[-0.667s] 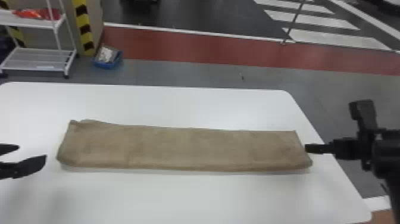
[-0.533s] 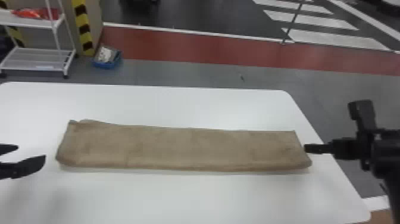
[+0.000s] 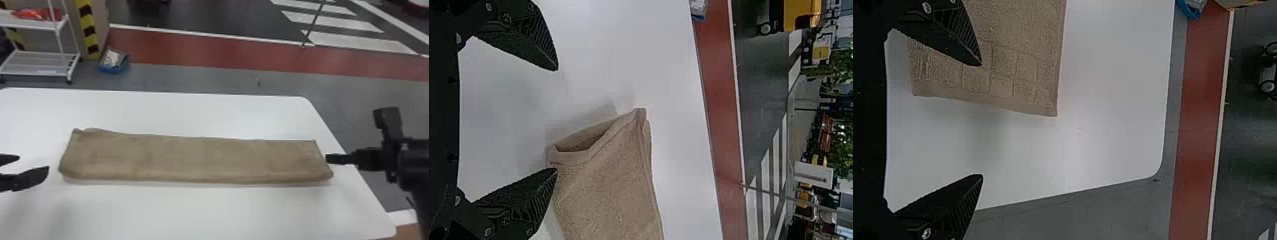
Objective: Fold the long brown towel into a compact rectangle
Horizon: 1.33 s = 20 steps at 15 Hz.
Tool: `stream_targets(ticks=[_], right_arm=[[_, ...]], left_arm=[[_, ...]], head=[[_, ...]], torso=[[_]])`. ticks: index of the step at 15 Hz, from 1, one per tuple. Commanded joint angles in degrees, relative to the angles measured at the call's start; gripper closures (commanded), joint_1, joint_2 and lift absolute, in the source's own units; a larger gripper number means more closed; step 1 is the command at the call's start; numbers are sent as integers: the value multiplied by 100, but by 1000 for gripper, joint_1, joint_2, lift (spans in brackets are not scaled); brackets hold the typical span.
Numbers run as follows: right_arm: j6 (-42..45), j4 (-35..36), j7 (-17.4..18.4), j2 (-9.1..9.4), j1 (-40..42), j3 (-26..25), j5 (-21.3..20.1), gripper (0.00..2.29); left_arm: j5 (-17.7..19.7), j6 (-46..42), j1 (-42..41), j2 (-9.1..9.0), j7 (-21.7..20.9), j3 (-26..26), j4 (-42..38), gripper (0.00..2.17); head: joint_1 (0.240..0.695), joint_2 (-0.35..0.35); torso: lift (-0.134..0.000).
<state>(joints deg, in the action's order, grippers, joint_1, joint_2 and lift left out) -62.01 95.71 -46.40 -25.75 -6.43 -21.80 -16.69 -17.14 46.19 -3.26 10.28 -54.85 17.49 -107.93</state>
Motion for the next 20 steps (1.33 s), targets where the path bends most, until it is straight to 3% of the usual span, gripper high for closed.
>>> stream_targets(ticks=[1,5,10,14,18,20], right_arm=[[0,0,0,0,1,1,8,87],[0,0,0,9,28,-8,8,87],[-17,18,-9,9,80,-61,8,87],[-17,9,-9,9,89,-96,17,87],[0,9,-9,18,63,-87,17,87],[18,-9,-9,18,63,-96,17,87]], left_arm=[[-9,0,-8,-17,-17,-9,0,191],[202,-17,-8,-17,-123,-96,185,198],[176,-914,282,10,-237,-184,976,198],[185,-1178,255,18,-650,-202,1028,313],[97,-1336,273,45,-931,-325,1116,822],[9,-1301,299,106,-1116,-369,1125,1403]], head=[[695,-231],[695,-238],[695,-260],[695,-272],[695,-289],[695,-299]], torso=[[-120],[-120],[-120],[-120],[-120],[-120]])
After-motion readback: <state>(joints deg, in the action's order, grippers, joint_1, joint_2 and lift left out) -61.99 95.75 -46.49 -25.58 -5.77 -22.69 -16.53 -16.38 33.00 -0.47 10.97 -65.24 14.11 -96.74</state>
